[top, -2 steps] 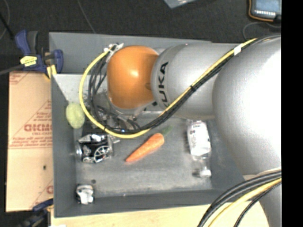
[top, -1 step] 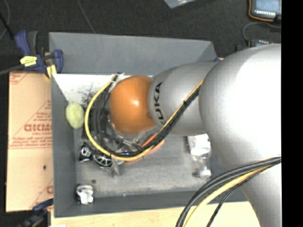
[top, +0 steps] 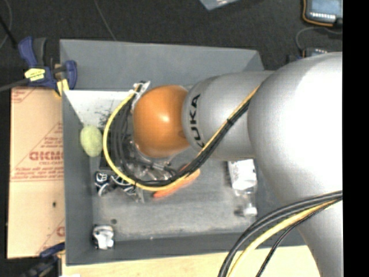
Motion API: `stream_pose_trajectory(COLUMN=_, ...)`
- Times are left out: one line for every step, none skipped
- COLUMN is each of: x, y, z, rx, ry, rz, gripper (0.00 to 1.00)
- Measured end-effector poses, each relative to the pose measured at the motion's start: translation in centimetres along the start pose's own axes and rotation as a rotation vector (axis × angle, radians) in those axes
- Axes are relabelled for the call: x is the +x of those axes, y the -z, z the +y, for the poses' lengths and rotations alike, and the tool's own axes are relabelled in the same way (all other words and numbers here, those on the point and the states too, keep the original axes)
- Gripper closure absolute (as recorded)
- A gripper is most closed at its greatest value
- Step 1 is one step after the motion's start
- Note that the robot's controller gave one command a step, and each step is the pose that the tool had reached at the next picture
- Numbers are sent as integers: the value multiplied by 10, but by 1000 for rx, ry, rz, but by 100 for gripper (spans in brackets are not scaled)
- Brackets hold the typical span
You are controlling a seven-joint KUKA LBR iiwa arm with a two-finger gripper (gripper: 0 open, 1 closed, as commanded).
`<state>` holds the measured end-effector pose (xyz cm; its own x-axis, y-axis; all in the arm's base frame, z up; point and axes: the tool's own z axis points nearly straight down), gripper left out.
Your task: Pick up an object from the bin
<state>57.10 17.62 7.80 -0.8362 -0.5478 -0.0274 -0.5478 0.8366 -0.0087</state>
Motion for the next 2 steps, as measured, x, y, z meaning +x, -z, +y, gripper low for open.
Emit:
stream_pose_trajectory(x=0, y=0, z=0, rx=0, ry=-1, rz=0, gripper=100)
stream_pose_trajectory(x=1, y=5, z=0, rx=-1, ry=-2, rz=1, gripper=100)
